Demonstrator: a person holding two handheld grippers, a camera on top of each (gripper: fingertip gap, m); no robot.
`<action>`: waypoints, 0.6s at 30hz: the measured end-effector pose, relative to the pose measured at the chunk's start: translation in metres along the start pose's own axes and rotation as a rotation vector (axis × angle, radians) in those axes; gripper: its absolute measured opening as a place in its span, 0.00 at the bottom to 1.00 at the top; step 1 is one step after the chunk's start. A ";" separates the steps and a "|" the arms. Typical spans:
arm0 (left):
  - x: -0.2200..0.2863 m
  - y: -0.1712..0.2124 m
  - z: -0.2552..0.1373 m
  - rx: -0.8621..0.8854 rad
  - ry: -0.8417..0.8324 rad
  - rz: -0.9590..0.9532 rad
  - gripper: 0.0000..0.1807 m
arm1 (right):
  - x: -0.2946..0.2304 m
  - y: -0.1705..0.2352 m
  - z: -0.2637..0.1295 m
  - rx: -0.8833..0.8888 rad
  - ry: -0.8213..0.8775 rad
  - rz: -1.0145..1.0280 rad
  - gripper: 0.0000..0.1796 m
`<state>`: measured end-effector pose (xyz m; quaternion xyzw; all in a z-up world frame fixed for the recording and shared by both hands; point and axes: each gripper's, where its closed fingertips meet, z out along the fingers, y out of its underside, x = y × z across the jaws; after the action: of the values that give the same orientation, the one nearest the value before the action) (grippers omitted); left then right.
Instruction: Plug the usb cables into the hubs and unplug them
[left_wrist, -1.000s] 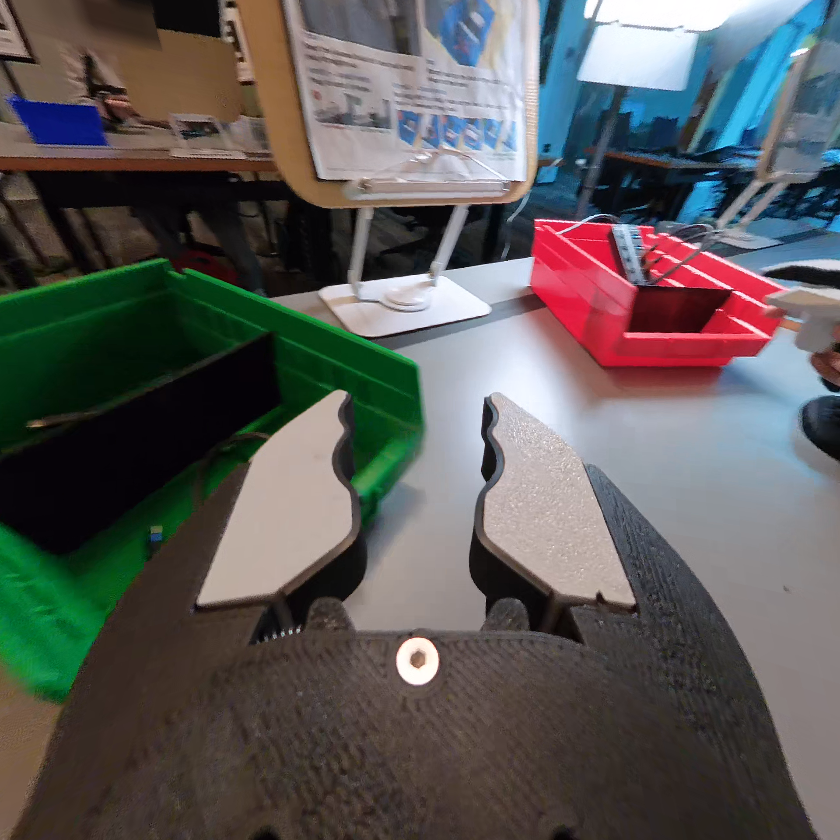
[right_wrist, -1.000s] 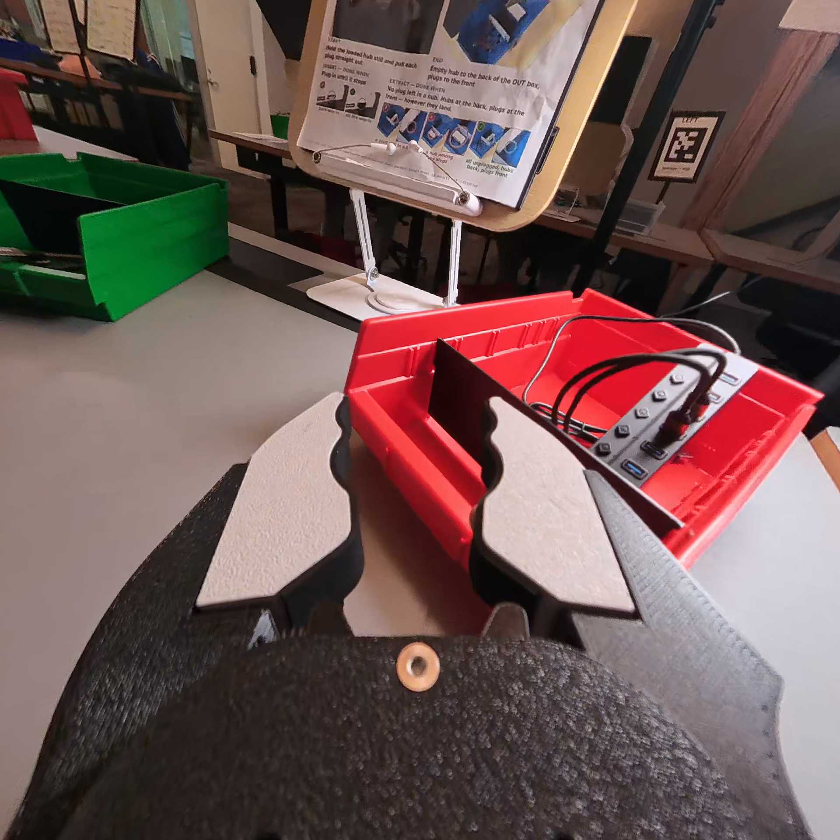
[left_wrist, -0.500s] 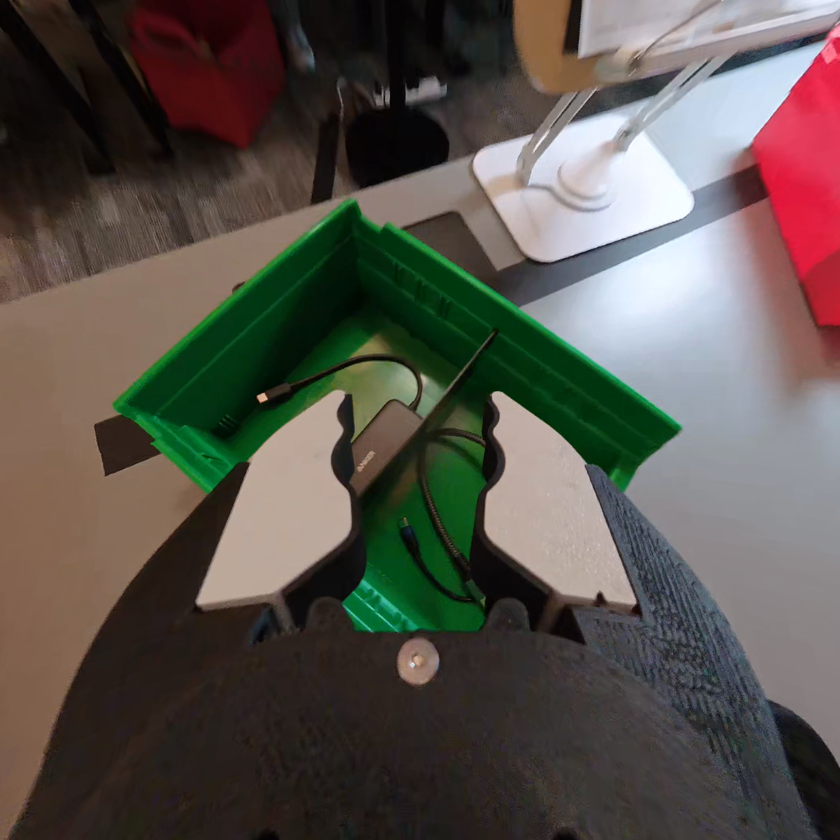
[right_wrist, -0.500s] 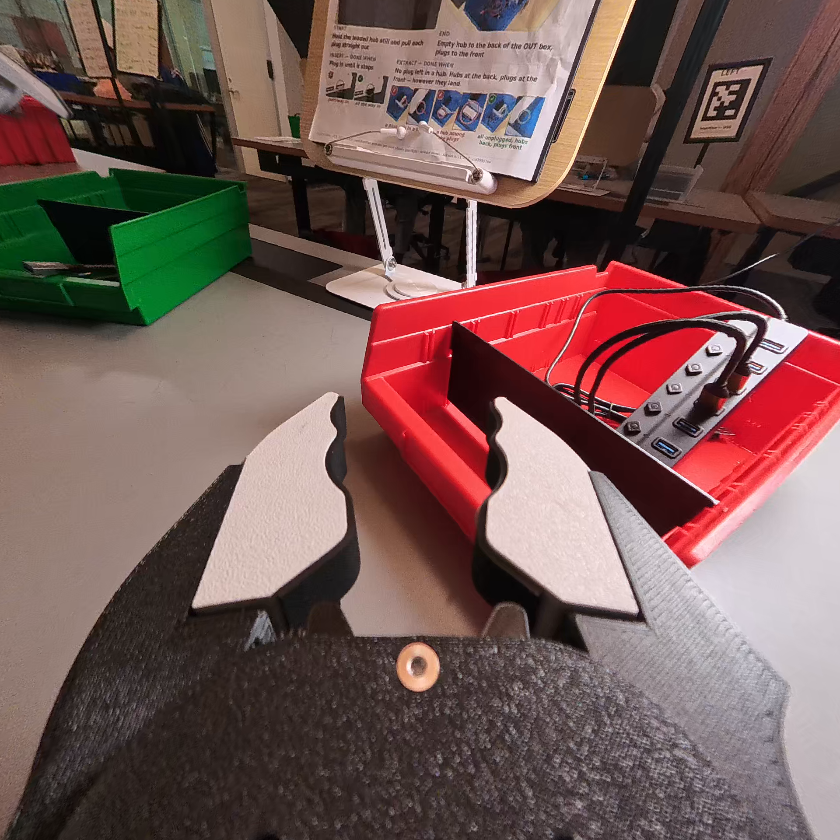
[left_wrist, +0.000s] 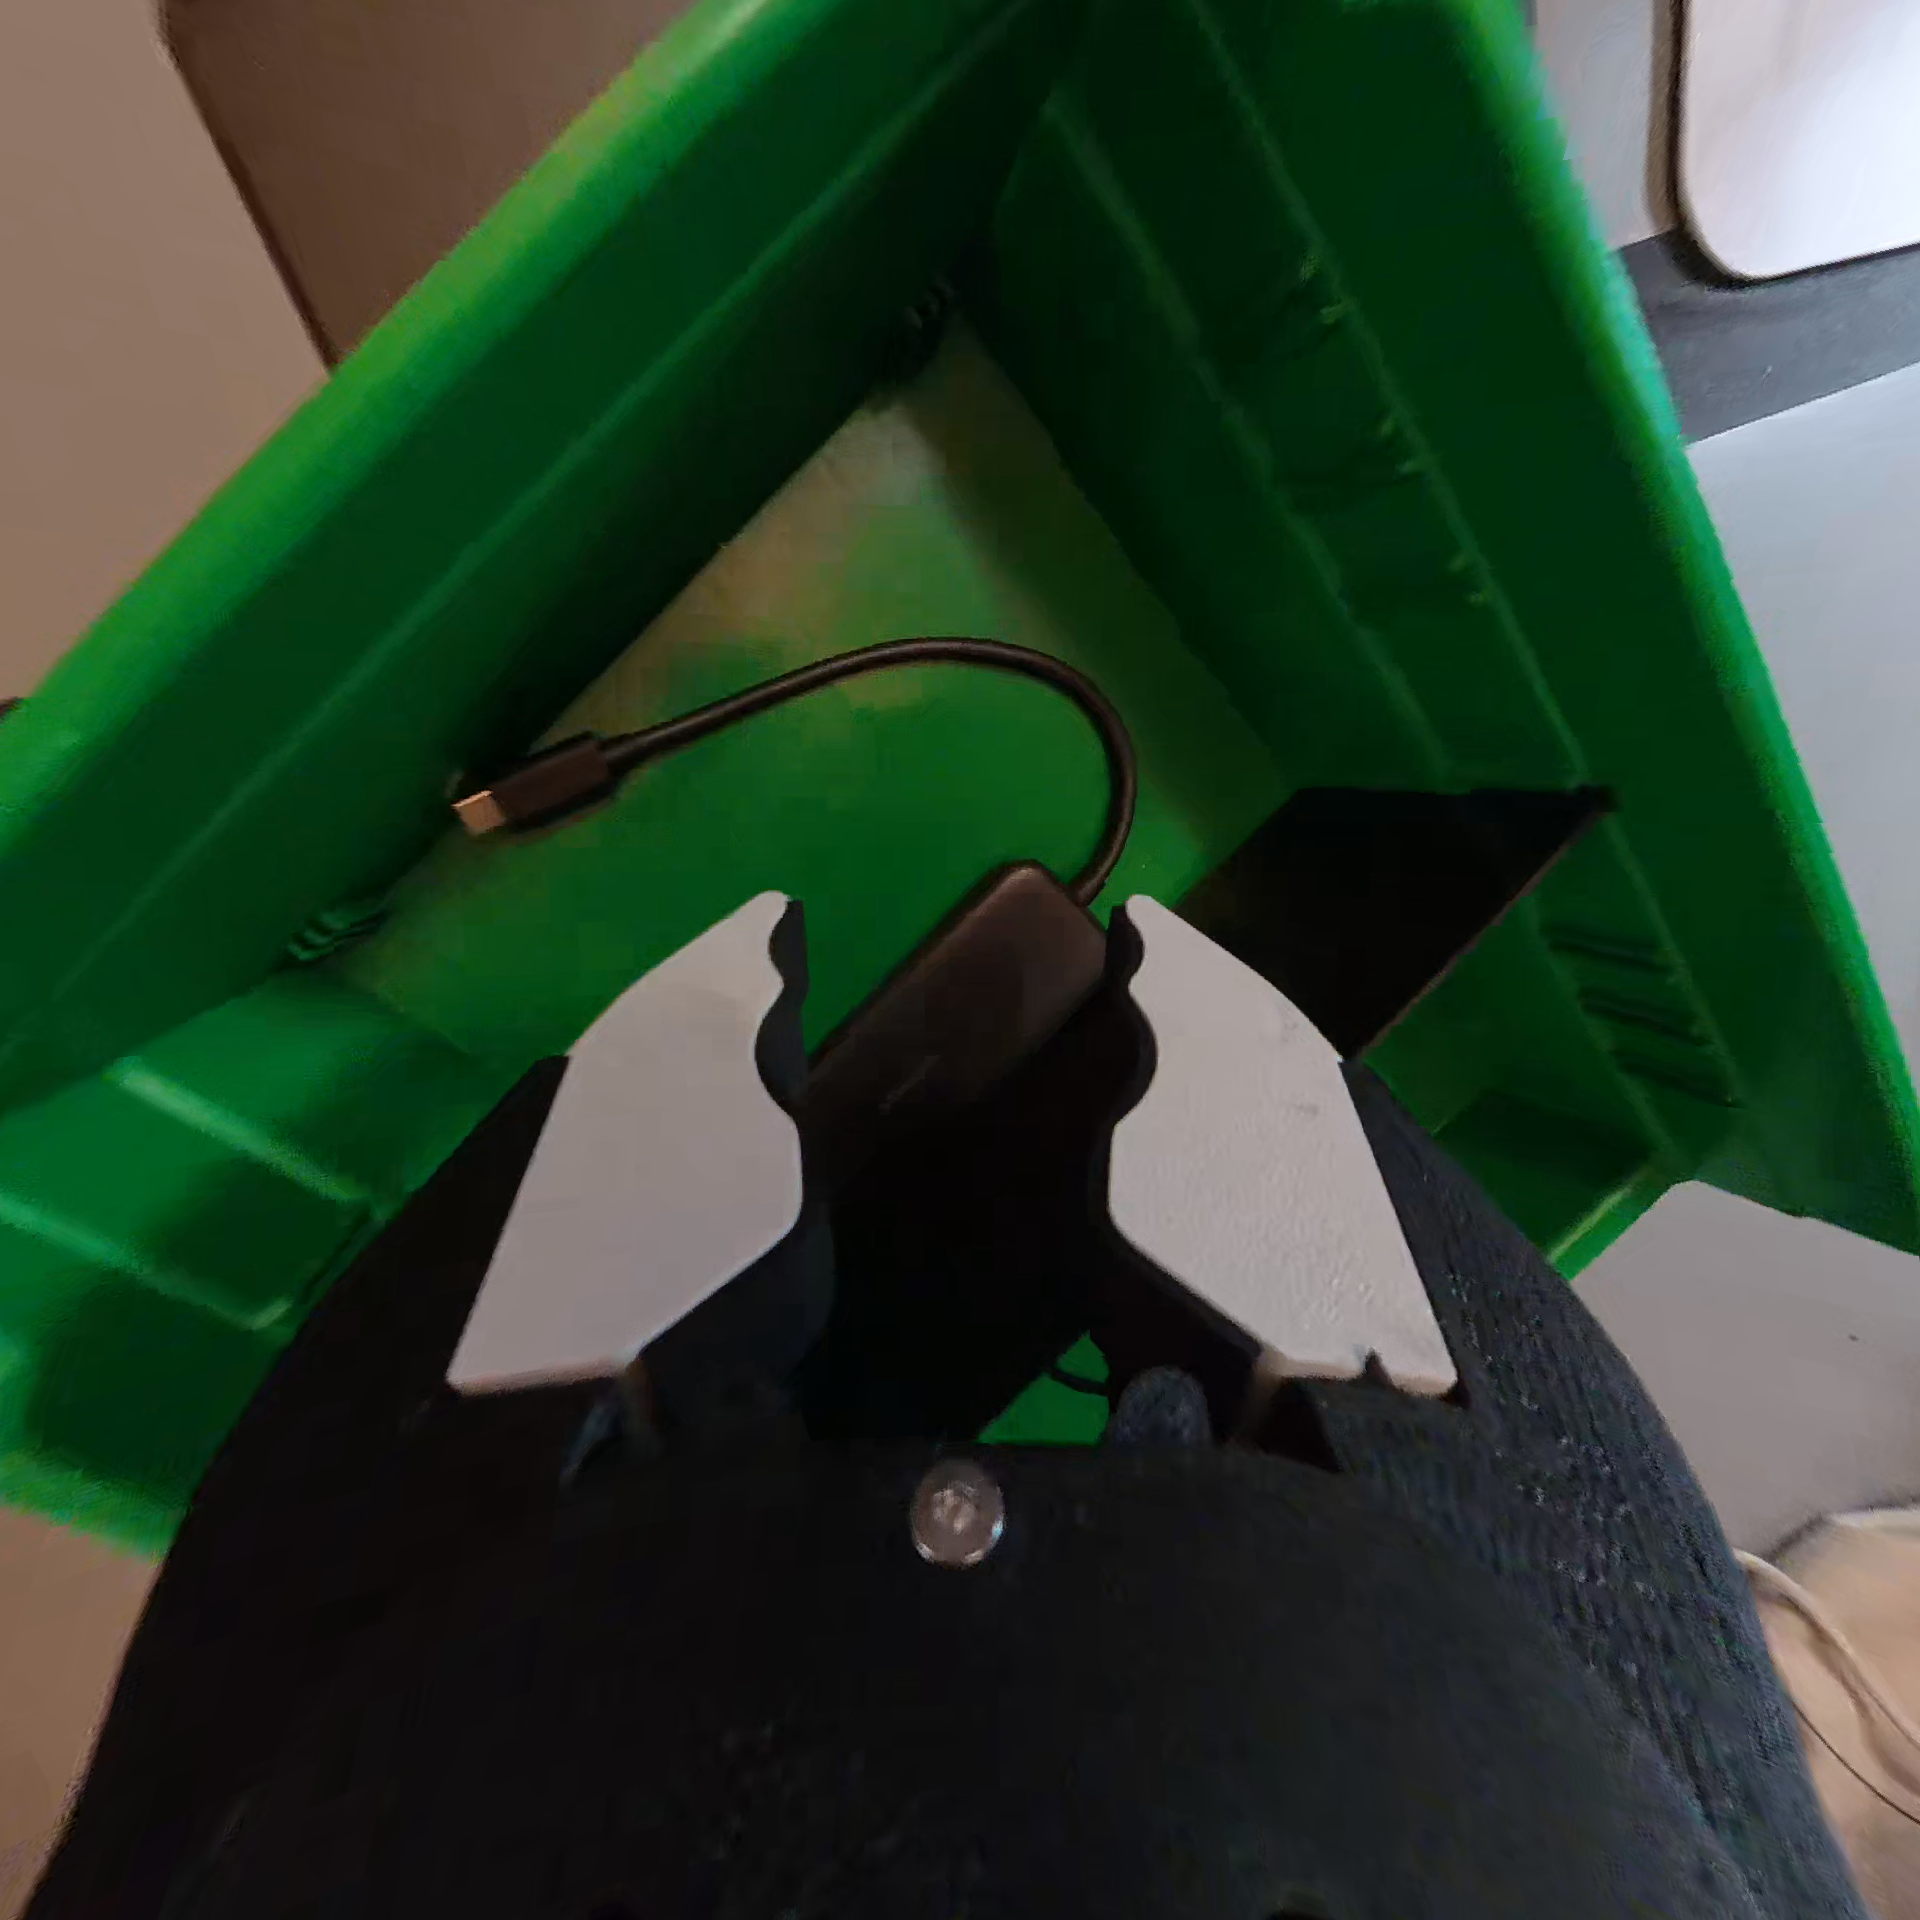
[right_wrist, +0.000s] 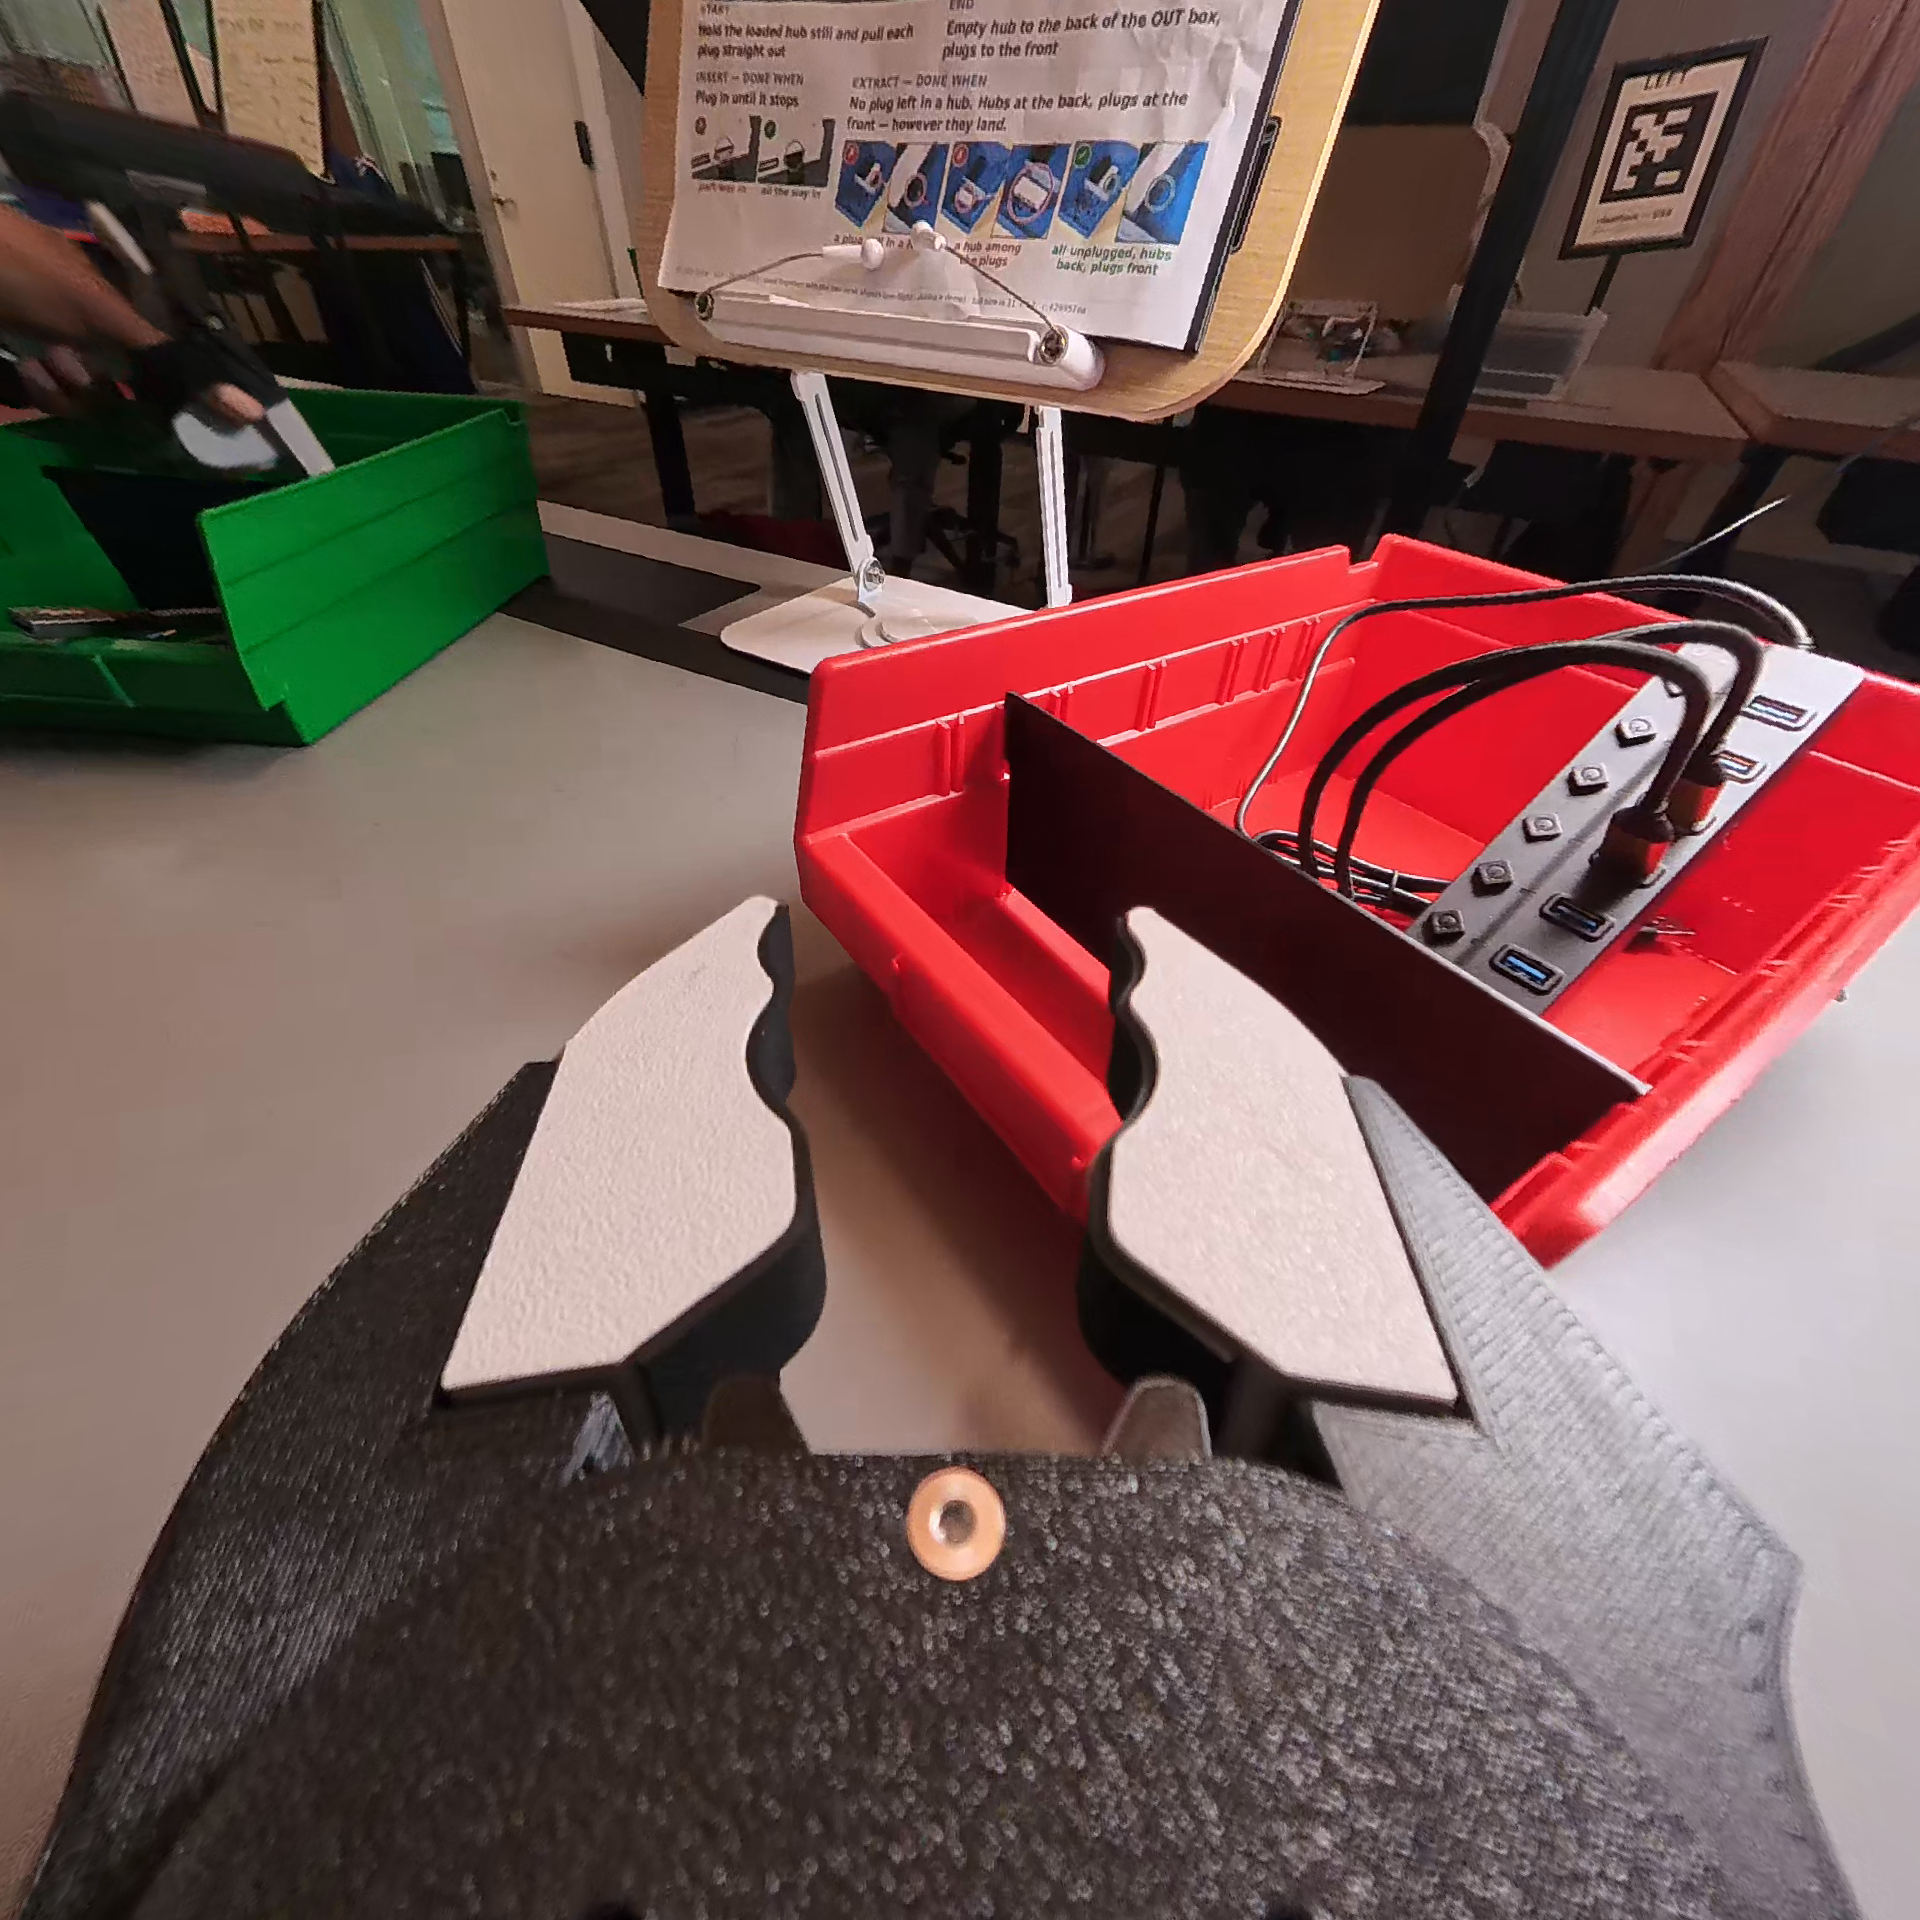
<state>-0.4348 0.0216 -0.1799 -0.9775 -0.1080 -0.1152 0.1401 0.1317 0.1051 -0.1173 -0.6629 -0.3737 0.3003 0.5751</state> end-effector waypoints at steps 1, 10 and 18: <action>-0.002 0.000 0.005 -0.020 0.002 -0.008 0.31 | 0.000 0.001 0.000 -0.002 0.000 0.002 0.32; 0.006 0.008 0.042 -0.175 -0.001 0.006 0.33 | -0.002 0.004 0.003 -0.014 -0.007 0.013 0.32; 0.000 0.014 0.046 -0.245 -0.167 0.107 0.28 | -0.003 0.000 0.000 0.001 -0.007 0.003 0.31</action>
<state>-0.4227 0.0226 -0.2264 -0.9978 -0.0519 -0.0383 0.0162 0.1301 0.1020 -0.1172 -0.6619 -0.3745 0.3038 0.5738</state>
